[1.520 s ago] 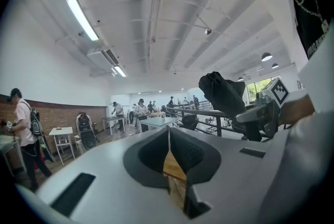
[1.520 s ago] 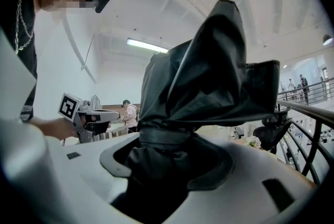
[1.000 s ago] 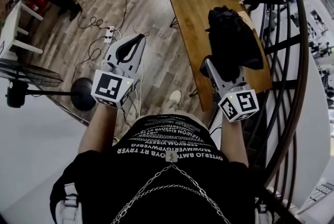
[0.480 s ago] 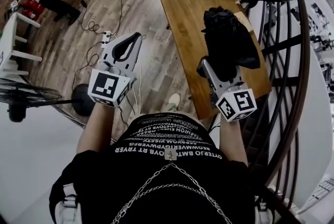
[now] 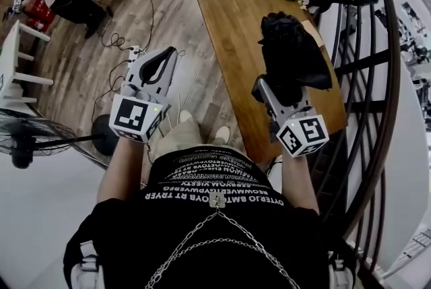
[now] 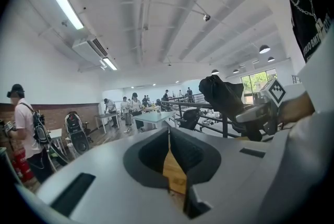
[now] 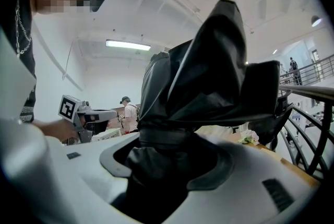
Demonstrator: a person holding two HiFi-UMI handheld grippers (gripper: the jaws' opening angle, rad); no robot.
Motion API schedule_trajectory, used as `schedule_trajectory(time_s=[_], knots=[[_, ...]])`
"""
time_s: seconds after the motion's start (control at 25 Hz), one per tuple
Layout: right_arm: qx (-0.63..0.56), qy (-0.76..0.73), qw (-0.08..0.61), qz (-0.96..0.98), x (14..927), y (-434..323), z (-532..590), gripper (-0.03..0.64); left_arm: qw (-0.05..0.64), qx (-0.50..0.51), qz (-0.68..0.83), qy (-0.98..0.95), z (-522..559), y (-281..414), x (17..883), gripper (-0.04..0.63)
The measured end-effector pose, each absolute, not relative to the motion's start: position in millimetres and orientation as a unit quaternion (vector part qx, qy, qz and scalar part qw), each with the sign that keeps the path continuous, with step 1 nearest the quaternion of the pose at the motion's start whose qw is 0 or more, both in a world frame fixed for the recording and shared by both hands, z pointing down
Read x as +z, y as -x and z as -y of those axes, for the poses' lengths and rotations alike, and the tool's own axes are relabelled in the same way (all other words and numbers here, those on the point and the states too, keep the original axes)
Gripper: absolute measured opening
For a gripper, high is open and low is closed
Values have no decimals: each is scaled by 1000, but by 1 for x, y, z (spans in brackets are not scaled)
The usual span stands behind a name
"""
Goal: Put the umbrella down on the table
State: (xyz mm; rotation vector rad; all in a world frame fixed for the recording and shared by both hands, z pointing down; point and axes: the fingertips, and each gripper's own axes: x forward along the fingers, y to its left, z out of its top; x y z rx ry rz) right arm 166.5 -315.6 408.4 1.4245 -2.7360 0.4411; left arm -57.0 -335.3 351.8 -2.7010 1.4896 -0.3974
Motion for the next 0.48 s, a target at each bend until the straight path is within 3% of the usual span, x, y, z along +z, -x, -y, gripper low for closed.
schedule_trajectory(time_s=[0.48], knots=[[175, -501, 14, 847, 415, -156, 360, 267, 1, -114, -418, 901, 424, 43, 359, 32]])
